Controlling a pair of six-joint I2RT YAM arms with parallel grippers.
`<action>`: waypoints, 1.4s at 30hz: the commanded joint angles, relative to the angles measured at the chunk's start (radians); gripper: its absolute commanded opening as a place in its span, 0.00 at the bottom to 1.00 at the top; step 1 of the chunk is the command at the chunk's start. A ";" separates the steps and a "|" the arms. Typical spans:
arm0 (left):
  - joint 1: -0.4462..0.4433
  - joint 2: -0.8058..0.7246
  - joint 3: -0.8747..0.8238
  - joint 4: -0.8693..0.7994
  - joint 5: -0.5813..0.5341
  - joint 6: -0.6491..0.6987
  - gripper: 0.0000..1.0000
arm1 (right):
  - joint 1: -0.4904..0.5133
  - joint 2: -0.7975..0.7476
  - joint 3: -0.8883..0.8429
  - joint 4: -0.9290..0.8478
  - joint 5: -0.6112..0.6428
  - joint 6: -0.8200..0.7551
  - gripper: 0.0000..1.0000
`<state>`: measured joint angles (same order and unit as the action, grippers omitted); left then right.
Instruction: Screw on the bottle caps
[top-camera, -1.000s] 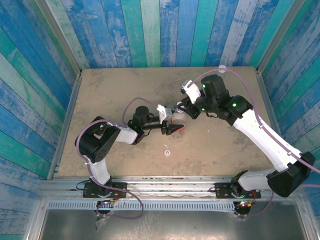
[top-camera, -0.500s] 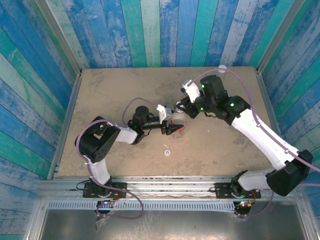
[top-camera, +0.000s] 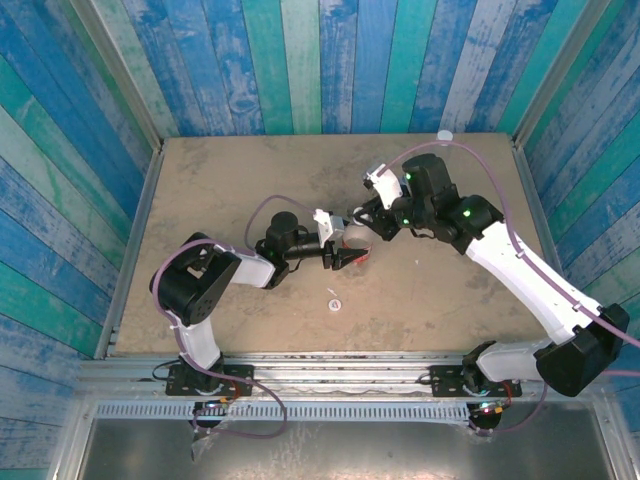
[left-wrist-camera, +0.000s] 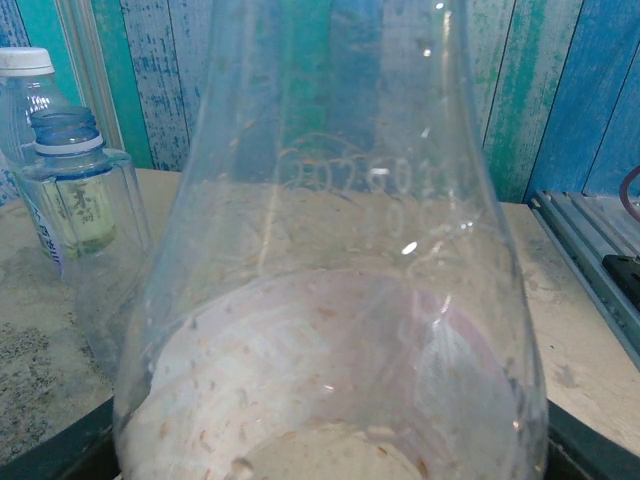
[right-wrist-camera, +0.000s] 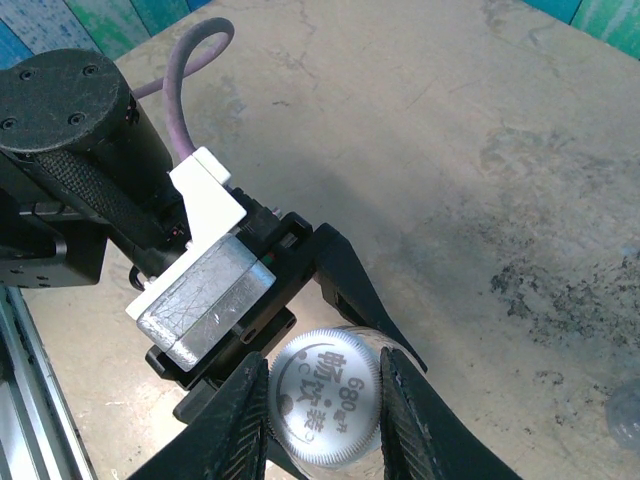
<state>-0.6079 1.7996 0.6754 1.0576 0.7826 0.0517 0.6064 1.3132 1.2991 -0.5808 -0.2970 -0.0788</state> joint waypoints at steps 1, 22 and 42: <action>0.004 0.039 -0.005 -0.096 -0.020 0.002 0.71 | 0.000 0.000 -0.018 -0.033 -0.013 0.007 0.28; 0.003 0.042 -0.005 -0.096 -0.019 0.005 0.71 | -0.040 0.030 -0.005 -0.048 0.011 0.058 0.32; 0.003 0.035 0.004 -0.130 -0.028 0.025 0.70 | -0.014 0.126 0.172 -0.256 0.081 0.097 0.27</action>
<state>-0.6067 1.7996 0.6861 1.0351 0.7620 0.0536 0.5858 1.4158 1.4521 -0.7357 -0.2802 0.0116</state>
